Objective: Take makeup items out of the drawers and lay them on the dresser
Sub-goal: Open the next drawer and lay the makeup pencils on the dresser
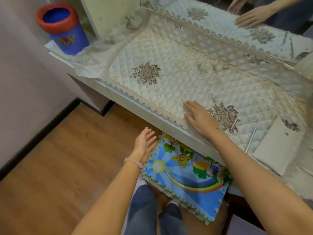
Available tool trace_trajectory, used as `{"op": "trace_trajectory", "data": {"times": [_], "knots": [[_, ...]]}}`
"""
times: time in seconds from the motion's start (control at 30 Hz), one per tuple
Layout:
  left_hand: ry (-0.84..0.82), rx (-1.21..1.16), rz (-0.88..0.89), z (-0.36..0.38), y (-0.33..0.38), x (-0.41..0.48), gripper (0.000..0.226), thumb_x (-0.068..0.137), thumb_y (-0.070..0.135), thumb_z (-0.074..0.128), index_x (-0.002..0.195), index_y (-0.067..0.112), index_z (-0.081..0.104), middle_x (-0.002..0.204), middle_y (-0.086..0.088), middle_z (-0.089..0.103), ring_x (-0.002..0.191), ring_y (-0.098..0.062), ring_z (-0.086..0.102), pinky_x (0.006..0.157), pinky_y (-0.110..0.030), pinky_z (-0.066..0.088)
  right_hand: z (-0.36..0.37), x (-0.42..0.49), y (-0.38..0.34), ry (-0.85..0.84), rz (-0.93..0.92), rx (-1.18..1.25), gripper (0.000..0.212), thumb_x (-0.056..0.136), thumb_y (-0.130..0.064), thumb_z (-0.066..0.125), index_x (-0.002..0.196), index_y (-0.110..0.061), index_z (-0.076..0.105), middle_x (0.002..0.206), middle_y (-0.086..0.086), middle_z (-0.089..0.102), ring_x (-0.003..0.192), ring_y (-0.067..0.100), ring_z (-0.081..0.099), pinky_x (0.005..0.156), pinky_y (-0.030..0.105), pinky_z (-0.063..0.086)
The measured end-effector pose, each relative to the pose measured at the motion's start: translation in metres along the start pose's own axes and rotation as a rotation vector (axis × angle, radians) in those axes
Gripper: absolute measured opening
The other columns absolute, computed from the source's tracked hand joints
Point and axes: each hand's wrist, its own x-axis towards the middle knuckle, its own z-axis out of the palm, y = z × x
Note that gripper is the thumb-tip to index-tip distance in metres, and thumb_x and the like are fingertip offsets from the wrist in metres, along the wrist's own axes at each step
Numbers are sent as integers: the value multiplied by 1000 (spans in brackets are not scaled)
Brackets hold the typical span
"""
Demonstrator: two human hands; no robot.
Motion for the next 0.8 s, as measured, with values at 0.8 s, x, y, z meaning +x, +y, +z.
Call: {"op": "trace_trajectory", "data": {"times": [0.8], "knots": [[18,-448,-306,22,-7,109,66,94,53,34,141,7,31,142,-12,39,130,-25,39,104,-44,33,16,0,12,31,12,138,48,97,-31,42,143,-22,32,155,-4,21,137,3,3,115,33,0]]}}
